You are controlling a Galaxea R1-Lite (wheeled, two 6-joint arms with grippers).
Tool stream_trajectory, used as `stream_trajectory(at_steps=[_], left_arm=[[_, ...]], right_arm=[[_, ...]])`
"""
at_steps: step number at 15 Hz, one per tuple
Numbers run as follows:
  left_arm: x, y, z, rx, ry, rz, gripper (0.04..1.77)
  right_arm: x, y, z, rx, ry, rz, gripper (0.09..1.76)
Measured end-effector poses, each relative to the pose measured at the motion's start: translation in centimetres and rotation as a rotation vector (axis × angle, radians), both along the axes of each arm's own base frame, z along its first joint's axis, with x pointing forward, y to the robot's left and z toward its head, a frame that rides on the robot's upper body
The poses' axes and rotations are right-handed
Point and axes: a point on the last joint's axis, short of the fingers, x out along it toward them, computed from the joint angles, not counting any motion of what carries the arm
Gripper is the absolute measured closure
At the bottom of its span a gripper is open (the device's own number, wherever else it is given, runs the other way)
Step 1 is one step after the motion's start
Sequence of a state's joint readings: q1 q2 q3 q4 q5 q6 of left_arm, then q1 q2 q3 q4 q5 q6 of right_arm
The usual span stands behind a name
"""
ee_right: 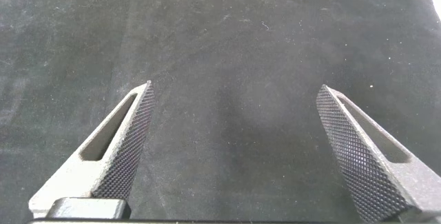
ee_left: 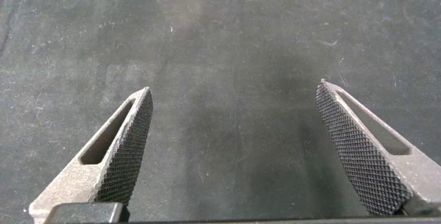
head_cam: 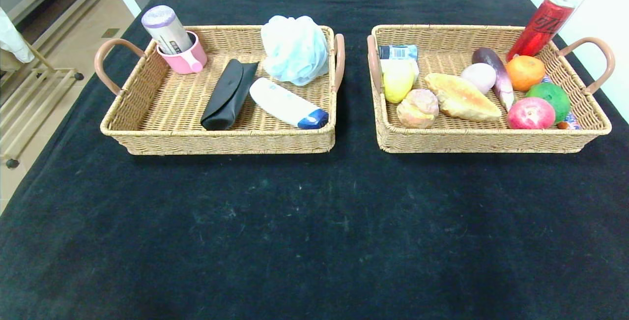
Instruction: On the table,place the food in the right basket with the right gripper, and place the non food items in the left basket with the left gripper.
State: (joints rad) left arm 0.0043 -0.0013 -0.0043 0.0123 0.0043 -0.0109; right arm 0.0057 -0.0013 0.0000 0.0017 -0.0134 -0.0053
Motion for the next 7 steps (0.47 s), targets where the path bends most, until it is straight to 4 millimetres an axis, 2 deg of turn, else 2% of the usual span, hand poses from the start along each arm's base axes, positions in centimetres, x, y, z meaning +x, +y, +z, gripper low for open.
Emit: stream_trajectory(at_steps=[7], left_arm=[[0.0, 0.0, 0.0, 0.0, -0.001, 0.0, 0.09]], right_arm=[[0.0, 0.0, 0.0, 0.0, 0.0, 0.0, 0.14]])
